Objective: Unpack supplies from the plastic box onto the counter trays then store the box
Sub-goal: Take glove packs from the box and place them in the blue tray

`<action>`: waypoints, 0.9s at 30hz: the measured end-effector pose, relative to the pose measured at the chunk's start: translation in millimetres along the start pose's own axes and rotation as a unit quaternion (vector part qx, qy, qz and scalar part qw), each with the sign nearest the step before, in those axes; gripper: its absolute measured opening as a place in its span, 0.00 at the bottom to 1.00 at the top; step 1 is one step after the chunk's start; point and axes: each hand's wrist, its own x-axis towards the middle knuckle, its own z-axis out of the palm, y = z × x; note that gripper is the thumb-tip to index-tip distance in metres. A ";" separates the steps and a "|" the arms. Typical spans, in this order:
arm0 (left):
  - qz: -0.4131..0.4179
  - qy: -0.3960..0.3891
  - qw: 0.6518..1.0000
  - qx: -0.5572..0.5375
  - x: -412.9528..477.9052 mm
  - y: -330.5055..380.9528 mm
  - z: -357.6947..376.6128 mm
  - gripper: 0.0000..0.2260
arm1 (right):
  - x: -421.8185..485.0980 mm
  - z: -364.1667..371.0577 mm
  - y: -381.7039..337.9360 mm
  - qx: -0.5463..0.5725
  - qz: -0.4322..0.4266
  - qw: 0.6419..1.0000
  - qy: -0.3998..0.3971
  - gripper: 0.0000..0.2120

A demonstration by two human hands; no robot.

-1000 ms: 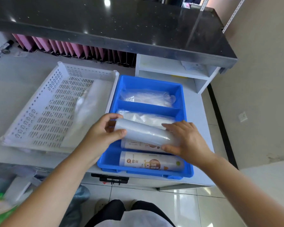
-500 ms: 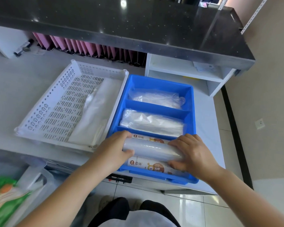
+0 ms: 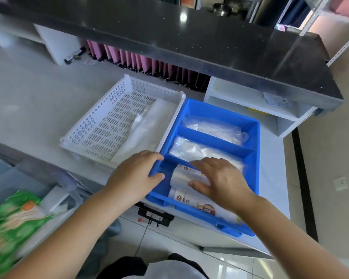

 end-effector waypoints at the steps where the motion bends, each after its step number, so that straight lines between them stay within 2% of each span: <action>1: -0.004 0.017 1.000 0.018 -5.7 -6.8 -10.4 0.18 | 10.7 -1.2 -10.5 -0.007 -0.013 1.000 0.007 0.20; 6: -0.049 0.108 0.986 0.120 -50.5 -58.6 -70.9 0.15 | 71.3 3.3 -79.9 -0.035 -0.099 0.994 0.017 0.15; 10: -0.146 0.180 0.960 0.158 -107.2 -118.7 -120.4 0.12 | 116.4 23.3 -156.4 -0.068 -0.161 0.985 -0.007 0.10; 18: -0.311 0.209 0.917 0.135 -234.9 -260.2 -182.5 0.12 | 176.2 94.1 -318.5 -0.035 -0.261 0.960 -0.090 0.14; 23: -0.378 0.169 0.906 0.093 -306.4 -341.1 -187.7 0.08 | 197.9 158.0 -397.1 -0.012 -0.272 0.949 -0.156 0.17; 27: -0.425 0.147 0.892 0.052 -347.8 -384.7 -172.6 0.10 | 199.5 207.2 -435.1 -0.007 -0.285 0.932 -0.224 0.17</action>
